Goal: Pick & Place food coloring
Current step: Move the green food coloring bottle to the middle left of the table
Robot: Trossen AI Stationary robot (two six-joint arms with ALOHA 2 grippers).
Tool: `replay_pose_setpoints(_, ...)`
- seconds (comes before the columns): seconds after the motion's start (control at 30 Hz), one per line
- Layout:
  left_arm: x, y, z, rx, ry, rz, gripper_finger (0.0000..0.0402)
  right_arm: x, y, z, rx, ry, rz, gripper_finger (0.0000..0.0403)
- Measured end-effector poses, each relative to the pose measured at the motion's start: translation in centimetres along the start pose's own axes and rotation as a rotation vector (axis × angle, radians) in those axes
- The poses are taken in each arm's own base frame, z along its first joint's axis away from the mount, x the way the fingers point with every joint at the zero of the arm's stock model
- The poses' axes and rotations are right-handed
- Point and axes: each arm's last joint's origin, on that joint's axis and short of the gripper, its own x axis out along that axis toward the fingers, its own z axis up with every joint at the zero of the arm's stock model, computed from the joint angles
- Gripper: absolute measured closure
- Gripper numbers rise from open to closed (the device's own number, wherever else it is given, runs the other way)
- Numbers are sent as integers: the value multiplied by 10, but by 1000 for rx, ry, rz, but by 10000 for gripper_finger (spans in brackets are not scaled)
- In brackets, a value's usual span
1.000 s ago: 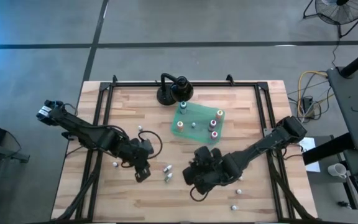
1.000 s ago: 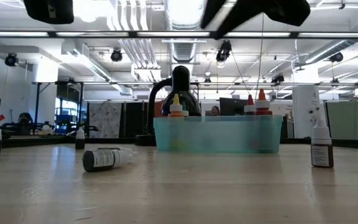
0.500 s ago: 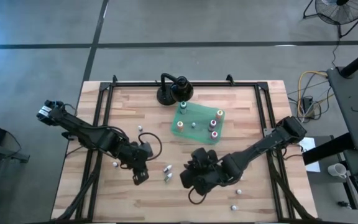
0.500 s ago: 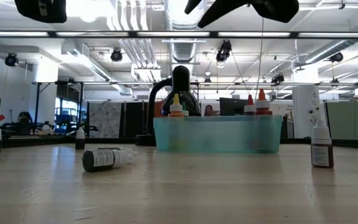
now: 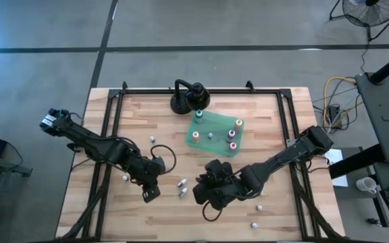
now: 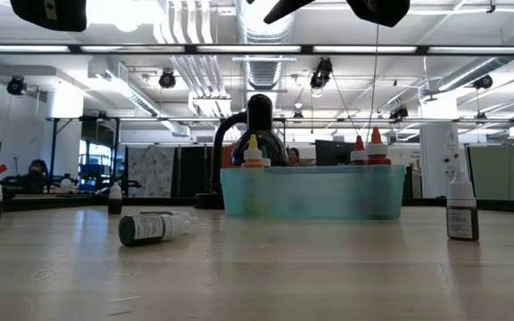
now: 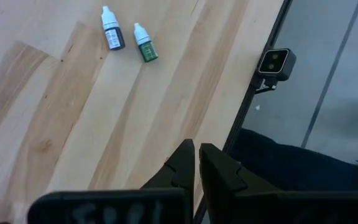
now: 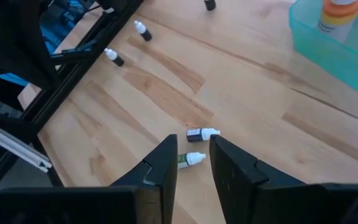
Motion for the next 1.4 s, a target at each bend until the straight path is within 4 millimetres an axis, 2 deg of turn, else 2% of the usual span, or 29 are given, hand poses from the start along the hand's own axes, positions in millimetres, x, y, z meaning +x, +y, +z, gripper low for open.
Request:
replay_pose_setpoints(0.23,0,0,0,27,-11,8,401,-1,0,-1,-29,5,3,322)
replay_pose_setpoints(0.6,0,0,1,25,-16,10,401,11,-5,15,-80,-17,-30,323)
replay_pose_setpoints(0.73,0,0,1,70,-24,14,401,11,-7,16,-169,-19,-48,323)
replay_pose_setpoints(0.9,1,2,6,162,-158,114,401,16,-11,22,-284,8,-73,327)
replay_pose_setpoints(1.1,-3,8,13,109,-396,291,401,21,-13,29,-516,31,-69,331)
replay_pose_setpoints(1.3,-11,7,9,144,-422,294,401,21,-12,28,-452,66,-35,325)
replay_pose_setpoints(1.4,-16,8,4,197,-406,304,401,27,-6,22,-536,166,78,317)
